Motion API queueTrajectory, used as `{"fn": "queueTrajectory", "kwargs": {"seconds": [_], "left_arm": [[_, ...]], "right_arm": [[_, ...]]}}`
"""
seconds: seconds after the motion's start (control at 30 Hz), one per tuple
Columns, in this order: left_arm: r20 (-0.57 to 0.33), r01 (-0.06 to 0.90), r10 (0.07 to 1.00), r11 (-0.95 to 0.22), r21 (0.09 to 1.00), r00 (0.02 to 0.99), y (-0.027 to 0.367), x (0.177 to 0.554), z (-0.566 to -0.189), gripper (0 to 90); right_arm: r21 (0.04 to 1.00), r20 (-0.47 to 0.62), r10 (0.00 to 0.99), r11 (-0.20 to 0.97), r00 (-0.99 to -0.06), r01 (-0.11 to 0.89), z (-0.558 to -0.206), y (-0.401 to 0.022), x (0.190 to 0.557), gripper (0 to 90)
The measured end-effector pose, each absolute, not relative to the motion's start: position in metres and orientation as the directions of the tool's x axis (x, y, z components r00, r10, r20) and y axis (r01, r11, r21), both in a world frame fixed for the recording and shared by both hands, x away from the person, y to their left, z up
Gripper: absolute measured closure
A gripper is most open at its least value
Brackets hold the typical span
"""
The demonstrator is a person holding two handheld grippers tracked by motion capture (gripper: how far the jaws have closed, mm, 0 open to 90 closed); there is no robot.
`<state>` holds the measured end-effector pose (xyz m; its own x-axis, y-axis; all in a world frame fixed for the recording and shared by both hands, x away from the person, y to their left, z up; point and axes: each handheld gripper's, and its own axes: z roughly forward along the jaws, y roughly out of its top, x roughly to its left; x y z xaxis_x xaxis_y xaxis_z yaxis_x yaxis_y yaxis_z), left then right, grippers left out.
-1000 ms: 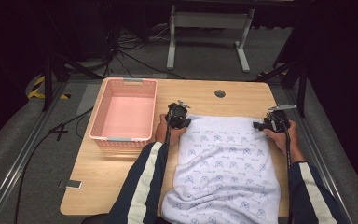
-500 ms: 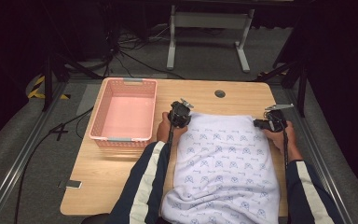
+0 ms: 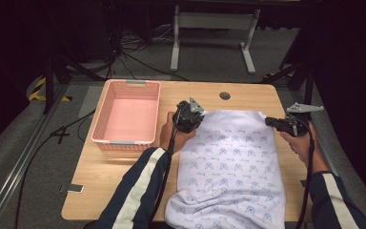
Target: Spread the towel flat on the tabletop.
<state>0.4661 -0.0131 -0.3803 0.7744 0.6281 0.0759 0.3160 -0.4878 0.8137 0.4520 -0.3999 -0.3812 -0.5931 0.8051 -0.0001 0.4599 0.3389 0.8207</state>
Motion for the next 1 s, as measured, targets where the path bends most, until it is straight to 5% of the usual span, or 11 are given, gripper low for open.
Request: {"fn": "queueTrajectory", "kwargs": {"seconds": [0.3, 0.47, 0.83, 1.0], "left_arm": [[0.097, 0.175, 0.398, -0.592, 0.787, 0.912, 0.008, 0.37, -0.39, 84.9], [0.054, 0.151, 0.254, -0.72, 0.677, 0.966, 0.009, 0.336, -0.425, 84.9], [0.006, 0.26, 0.334, -0.743, 0.616, 0.943, 0.015, 0.346, -0.454, 85.0], [0.071, 0.27, 0.393, -0.741, 0.615, 0.917, 0.01, 0.362, -0.454, 85.2]], "right_arm": [[0.821, -0.011, 0.638, 0.445, -0.77, 0.357, -0.379, -0.396, 0.362, 85.5], [0.759, 0.003, 0.531, 0.551, -0.847, 0.347, -0.405, -0.389, 0.313, 85.3], [0.618, -0.022, 0.553, 0.663, -0.833, 0.423, -0.445, -0.38, 0.297, 85.6], [0.632, -0.037, 0.604, 0.631, -0.796, 0.45, -0.446, -0.384, 0.313, 85.7]]}}
